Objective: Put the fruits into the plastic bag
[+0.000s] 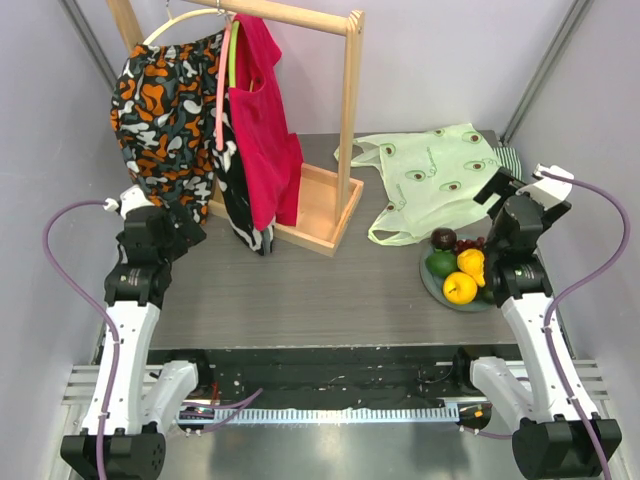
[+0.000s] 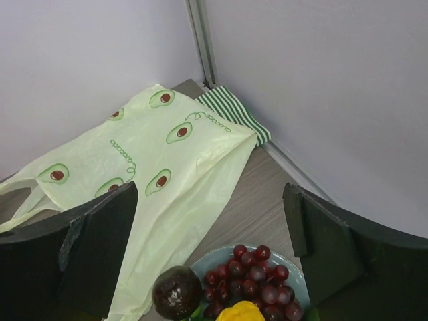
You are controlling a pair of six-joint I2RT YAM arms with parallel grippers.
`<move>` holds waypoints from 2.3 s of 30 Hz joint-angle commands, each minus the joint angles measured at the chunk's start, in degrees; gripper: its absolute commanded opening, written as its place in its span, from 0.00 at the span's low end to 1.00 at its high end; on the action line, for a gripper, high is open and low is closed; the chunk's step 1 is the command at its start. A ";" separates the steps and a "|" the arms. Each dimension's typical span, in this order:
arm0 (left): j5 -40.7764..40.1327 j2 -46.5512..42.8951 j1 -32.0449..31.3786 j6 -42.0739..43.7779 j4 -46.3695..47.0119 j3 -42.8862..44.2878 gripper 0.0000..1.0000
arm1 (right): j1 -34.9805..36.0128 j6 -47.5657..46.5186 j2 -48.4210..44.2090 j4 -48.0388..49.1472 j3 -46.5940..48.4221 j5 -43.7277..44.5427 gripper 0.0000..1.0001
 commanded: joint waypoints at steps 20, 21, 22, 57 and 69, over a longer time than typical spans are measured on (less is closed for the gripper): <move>15.65 -3.78 0.17 -3.77 5.85 -2.32 1.00 | 9.19 -5.03 34.61 -25.68 33.47 -23.37 0.82; 15.76 -3.87 0.17 -4.04 6.46 -3.10 1.00 | 10.71 -5.03 36.74 -27.08 34.98 -21.19 0.82; 15.85 -4.04 0.08 -4.13 6.81 -3.63 1.00 | 11.94 -4.07 39.37 -29.96 36.39 -20.99 0.82; 17.16 -5.72 0.17 -4.13 2.25 -4.61 1.00 | 17.23 -12.06 84.83 -32.81 64.00 -8.86 0.61; 17.95 -6.86 0.17 -3.25 2.86 -4.69 1.00 | 13.80 -13.12 81.68 -32.37 64.26 -9.47 0.01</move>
